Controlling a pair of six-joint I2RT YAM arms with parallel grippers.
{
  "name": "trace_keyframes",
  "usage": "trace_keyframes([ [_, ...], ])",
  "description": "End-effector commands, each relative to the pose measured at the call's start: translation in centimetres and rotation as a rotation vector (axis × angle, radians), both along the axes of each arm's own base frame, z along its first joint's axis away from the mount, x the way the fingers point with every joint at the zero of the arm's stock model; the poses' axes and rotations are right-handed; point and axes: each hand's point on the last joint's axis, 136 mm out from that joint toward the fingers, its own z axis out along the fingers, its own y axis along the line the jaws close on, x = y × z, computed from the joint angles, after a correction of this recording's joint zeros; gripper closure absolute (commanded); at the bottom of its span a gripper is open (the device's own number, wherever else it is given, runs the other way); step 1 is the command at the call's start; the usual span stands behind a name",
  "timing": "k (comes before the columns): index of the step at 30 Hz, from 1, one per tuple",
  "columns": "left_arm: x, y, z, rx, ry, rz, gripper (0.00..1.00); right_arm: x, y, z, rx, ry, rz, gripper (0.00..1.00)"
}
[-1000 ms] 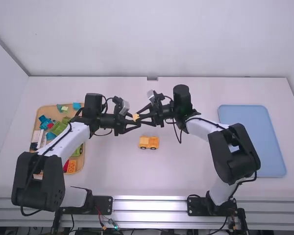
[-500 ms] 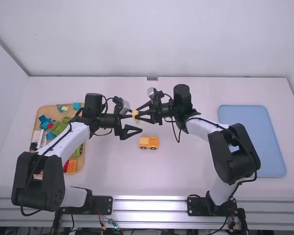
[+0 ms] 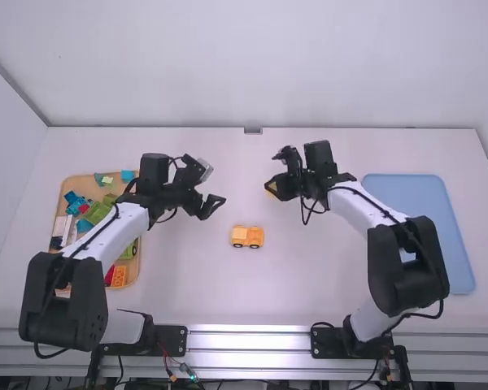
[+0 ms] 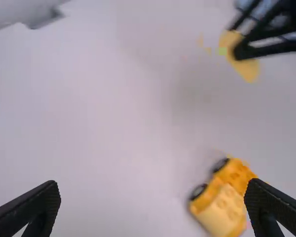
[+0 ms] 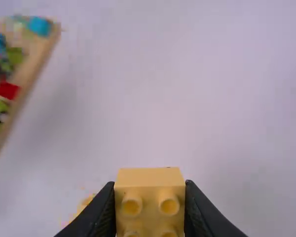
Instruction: Assemble lego blocks to make yellow taxi
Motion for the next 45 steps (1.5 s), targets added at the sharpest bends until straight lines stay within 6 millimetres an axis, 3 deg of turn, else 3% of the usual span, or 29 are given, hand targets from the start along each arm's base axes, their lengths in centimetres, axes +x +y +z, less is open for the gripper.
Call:
trace_keyframes([
  [1,1.3,2.6,1.2,0.024,-0.022,0.162,0.0,1.7,-2.2,1.6,-0.241,-0.146,-0.023,0.97],
  [5,2.4,6.1,3.2,0.023,-0.048,0.369,0.01,-1.7,-3.5,-0.8,-0.401,-0.059,0.099,0.96],
  [9,2.8,8.7,3.8,0.043,-0.058,0.505,0.01,-5.6,-4.0,-2.5,-0.496,0.014,0.292,0.96],
  [11,2.7,9.2,4.0,0.043,-0.062,0.514,0.01,-7.7,-4.4,-3.7,-0.557,0.037,0.428,0.96],
  [15,2.5,9.0,4.0,0.019,-0.052,0.494,0.01,-9.8,-4.6,-5.5,-0.632,0.013,0.6,0.96],
  [18,2.3,8.7,3.9,0.017,-0.041,0.481,0.01,-11.2,-4.9,-6.7,-0.69,-0.016,0.738,0.89],
  [25,2.0,8.6,3.4,0.017,-0.014,0.483,0.01,-11.3,-4.1,-8.3,-0.727,-0.093,0.78,0.94],
  [32,1.5,7.2,2.8,-0.028,-0.012,0.413,0.01,-11.0,-4.0,-9.0,-0.711,-0.146,0.805,0.91],
  [45,1.2,7.2,2.3,-0.028,0.001,0.41,0.01,-11.2,-2.9,-9.2,-0.616,-0.17,0.804,0.89],
])
